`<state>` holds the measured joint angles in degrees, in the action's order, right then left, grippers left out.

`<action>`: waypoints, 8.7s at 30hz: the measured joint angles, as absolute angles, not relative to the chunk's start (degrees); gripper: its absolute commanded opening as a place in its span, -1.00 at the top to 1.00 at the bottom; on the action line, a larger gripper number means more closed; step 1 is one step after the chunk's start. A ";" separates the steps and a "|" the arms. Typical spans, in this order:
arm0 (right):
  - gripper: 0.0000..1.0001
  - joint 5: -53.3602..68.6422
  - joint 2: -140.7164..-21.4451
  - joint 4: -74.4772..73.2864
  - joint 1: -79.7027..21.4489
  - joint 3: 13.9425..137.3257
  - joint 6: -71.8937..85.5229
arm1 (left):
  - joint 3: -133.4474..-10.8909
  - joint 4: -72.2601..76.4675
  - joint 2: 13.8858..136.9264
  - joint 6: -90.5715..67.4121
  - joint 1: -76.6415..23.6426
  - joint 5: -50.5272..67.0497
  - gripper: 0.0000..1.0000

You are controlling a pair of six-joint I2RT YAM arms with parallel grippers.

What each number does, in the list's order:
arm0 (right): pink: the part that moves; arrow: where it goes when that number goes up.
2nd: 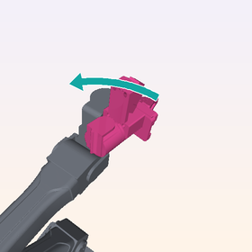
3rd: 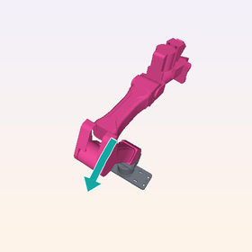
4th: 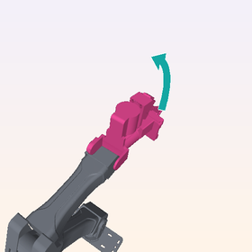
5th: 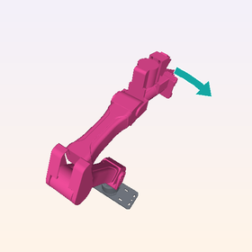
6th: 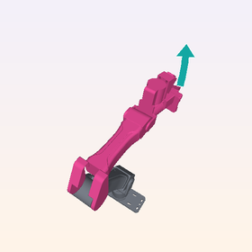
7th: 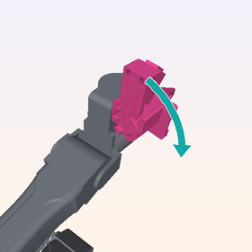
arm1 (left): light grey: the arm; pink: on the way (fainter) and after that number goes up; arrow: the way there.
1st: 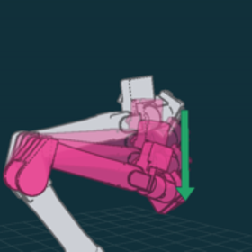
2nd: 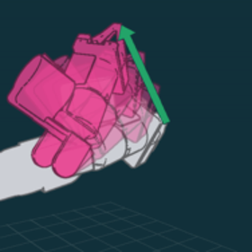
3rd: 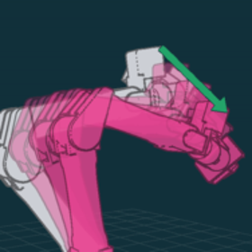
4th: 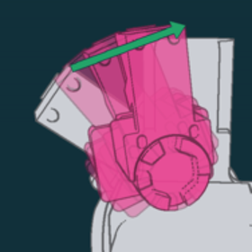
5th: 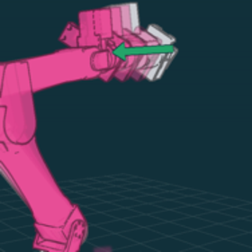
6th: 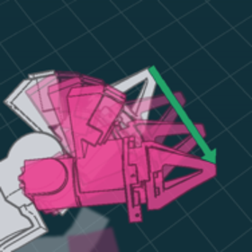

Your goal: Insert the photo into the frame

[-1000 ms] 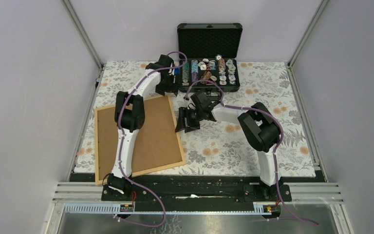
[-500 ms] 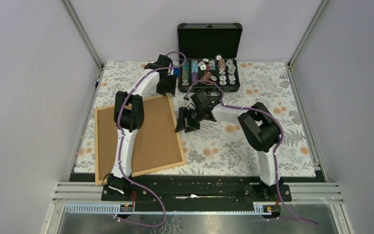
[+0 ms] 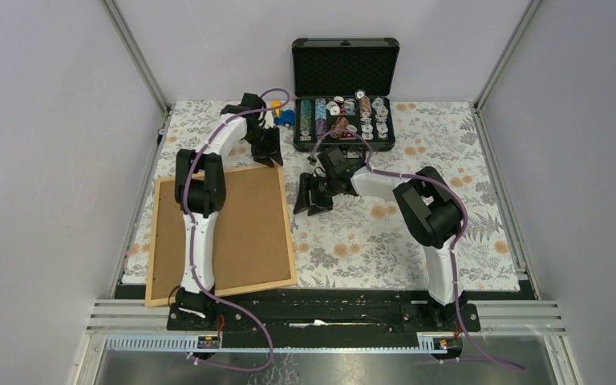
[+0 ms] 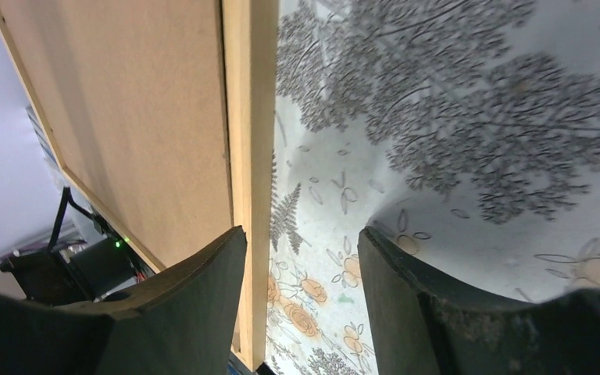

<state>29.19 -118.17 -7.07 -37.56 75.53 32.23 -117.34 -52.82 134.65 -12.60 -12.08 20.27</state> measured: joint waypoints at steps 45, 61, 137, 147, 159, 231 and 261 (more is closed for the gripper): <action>-0.19 27.73 -130.89 -12.32 -39.75 95.83 34.13 | -65.10 -29.32 100.84 -22.31 27.77 -5.63 -0.97; -0.19 29.36 -110.28 -15.51 -43.55 69.54 40.21 | -65.34 -30.30 97.71 -24.14 24.99 -10.13 -0.97; 0.00 40.62 -123.79 22.72 -27.11 77.36 65.93 | -57.98 -12.16 101.23 -27.09 29.56 23.59 -0.97; -0.02 41.60 -123.85 54.02 -27.94 73.73 83.31 | -57.30 -10.50 100.84 -26.81 28.62 20.91 -0.97; -0.02 36.82 -128.42 73.36 -29.04 72.20 89.45 | -53.06 -5.17 98.50 -27.27 27.33 19.05 -0.97; 0.36 43.68 -129.12 30.68 -30.15 73.01 54.41 | -99.42 -37.80 126.19 -0.60 -9.93 52.53 -0.74; 0.41 45.06 -128.95 29.41 -29.98 73.12 53.74 | -102.98 -35.79 132.31 -2.79 -11.20 54.70 -0.80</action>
<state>45.06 -128.95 29.41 -29.98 73.12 53.74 -102.98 -35.79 132.31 -2.79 -11.20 54.70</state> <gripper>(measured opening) 0.299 0.924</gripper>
